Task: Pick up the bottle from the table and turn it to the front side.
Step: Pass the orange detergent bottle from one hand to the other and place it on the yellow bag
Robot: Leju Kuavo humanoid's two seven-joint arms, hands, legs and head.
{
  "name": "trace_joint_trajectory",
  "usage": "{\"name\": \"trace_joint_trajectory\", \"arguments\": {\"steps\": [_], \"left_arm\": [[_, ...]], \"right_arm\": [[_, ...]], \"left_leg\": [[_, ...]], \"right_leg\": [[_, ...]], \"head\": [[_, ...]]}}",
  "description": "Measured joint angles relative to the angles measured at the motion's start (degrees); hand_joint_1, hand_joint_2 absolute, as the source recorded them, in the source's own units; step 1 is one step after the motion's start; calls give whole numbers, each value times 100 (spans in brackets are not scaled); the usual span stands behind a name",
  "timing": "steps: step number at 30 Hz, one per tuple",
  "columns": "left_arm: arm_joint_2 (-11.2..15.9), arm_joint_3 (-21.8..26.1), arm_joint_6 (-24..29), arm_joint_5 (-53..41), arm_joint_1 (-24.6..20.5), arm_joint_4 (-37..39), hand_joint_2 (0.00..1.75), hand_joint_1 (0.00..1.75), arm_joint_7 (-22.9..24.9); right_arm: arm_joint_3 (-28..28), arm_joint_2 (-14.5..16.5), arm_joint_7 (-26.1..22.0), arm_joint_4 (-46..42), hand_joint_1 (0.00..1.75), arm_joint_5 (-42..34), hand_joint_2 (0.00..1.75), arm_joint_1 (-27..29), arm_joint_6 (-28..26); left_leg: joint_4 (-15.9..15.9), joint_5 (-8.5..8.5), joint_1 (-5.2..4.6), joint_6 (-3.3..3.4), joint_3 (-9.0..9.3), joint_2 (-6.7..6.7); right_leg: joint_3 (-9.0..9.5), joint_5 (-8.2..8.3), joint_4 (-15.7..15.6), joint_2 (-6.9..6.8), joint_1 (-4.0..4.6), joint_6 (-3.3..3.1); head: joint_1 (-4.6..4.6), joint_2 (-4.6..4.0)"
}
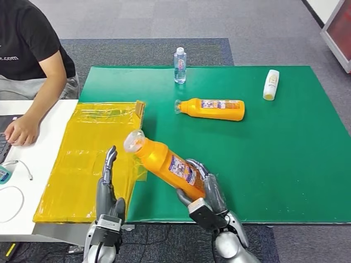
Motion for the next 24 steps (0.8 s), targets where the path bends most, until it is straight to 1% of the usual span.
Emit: {"name": "trace_joint_trajectory", "arguments": {"steps": [7,14,24], "left_arm": [[0,98,-144,90,-91,-114,0,0,3],[-75,209,-384,336,-101,-26,0,0,3],[-92,409,-142,533,-184,-16,0,0,1]], "right_arm": [[131,0,-37,-39,175,21,175,90,-112],[330,-28,-34,-389,175,44,175,160,-86],[558,-166,36,-892,175,107,175,171,-84]], "left_leg": [[0,-1,0,-2,-1,0],[0,-2,0,-3,-3,0],[0,-2,0,-4,-4,0]], "right_leg": [[-2,0,0,0,0,0],[-5,-1,0,1,0,0],[-5,-1,0,1,0,0]], "head": [[0,0],[-1,0],[0,0]]}}
